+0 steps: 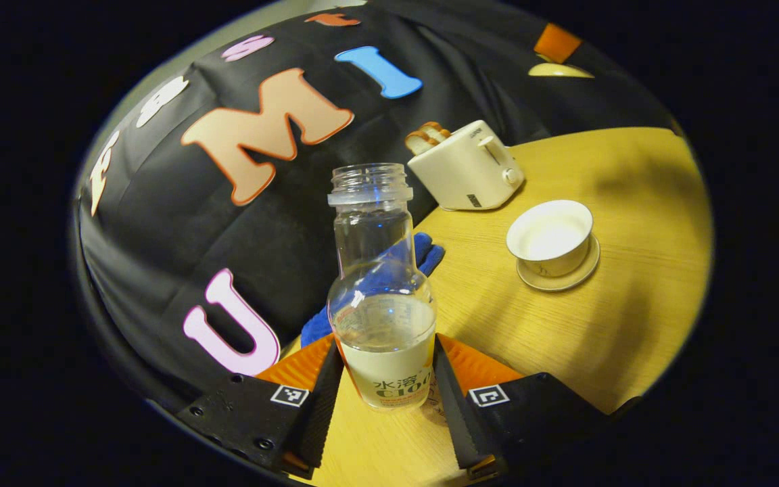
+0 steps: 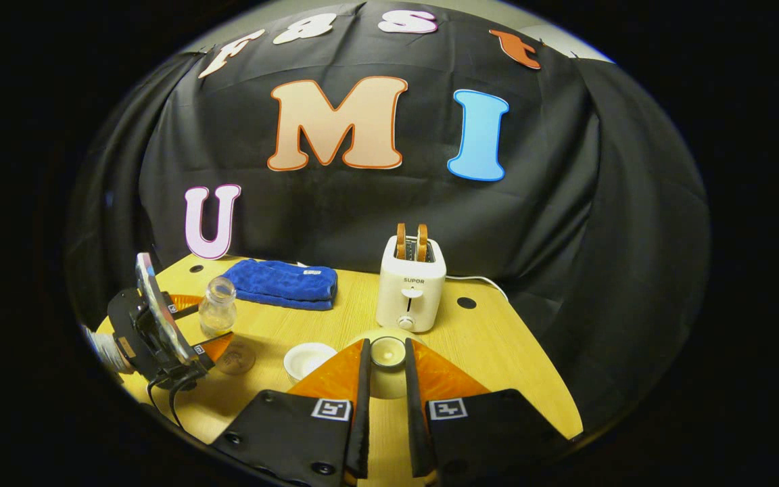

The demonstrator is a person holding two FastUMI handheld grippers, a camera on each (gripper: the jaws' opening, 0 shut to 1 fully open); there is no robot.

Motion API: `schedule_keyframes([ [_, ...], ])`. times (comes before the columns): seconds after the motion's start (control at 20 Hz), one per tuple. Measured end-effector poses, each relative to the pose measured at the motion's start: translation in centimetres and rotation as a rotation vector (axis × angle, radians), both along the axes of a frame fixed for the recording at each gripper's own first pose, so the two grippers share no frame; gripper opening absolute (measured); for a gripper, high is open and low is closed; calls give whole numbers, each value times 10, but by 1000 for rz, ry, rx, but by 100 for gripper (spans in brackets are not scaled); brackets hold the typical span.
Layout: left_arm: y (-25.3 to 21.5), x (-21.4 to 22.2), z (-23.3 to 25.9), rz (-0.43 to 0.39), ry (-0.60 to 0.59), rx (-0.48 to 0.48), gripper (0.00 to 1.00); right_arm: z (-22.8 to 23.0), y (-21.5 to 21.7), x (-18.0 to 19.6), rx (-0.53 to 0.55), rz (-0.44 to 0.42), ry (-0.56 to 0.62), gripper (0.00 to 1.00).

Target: Open the teacup lid with one hand, grasp the water bottle and pour water into the teacup with the other hand; after pouring, place the water bottle on the coaster and then close the teacup lid.

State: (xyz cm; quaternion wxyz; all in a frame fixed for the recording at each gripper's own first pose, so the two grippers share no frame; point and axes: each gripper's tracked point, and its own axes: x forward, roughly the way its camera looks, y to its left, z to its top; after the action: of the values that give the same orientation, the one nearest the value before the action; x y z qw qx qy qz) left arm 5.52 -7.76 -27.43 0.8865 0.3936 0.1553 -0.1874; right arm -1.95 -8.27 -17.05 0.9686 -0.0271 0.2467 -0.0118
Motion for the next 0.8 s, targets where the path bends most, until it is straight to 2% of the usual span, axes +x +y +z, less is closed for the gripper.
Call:
schedule_keyframes([
  [0.2,4,5,1,-25,-17,181,71,-7,-14,-5,26,-23,8,27],
  [0.55,5,8,-3,-82,13,407,71,-20,-37,-12,70,-57,14,28],
  [0.8,-14,12,-4,-186,11,568,70,-34,-49,-20,77,-57,16,28],
])
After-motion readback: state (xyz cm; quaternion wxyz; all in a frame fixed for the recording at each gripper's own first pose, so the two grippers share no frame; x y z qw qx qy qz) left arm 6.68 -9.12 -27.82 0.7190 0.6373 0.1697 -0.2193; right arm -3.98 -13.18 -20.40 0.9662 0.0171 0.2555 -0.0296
